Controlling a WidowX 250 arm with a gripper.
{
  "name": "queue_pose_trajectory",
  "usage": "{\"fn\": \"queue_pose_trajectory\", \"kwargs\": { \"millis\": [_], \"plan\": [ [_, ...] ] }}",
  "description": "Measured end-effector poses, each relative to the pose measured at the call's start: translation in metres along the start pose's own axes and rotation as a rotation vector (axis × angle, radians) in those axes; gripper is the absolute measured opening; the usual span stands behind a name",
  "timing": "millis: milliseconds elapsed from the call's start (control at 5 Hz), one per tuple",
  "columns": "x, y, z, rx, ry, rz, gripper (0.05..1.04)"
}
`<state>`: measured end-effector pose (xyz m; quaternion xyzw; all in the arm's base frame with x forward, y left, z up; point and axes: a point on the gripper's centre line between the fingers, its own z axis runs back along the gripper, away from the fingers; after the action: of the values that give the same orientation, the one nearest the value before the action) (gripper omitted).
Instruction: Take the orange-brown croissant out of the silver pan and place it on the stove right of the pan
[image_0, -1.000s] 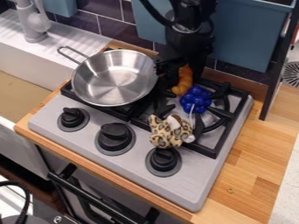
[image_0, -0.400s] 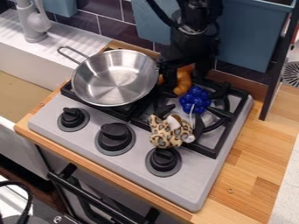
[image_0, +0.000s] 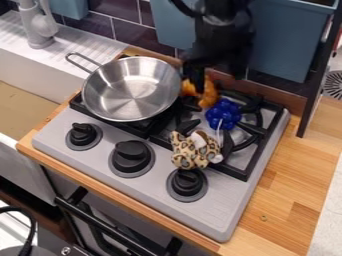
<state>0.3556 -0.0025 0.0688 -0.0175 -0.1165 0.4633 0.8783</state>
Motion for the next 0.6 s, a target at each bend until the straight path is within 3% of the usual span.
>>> {"fn": "queue_pose_trajectory", "kwargs": {
  "millis": [400, 600],
  "plan": [
    [0.005, 0.013, 0.023, -0.009, 0.063, -0.007, 0.997],
    [0.015, 0.033, 0.025, 0.033, 0.122, -0.105, 0.997]
  ]
}}
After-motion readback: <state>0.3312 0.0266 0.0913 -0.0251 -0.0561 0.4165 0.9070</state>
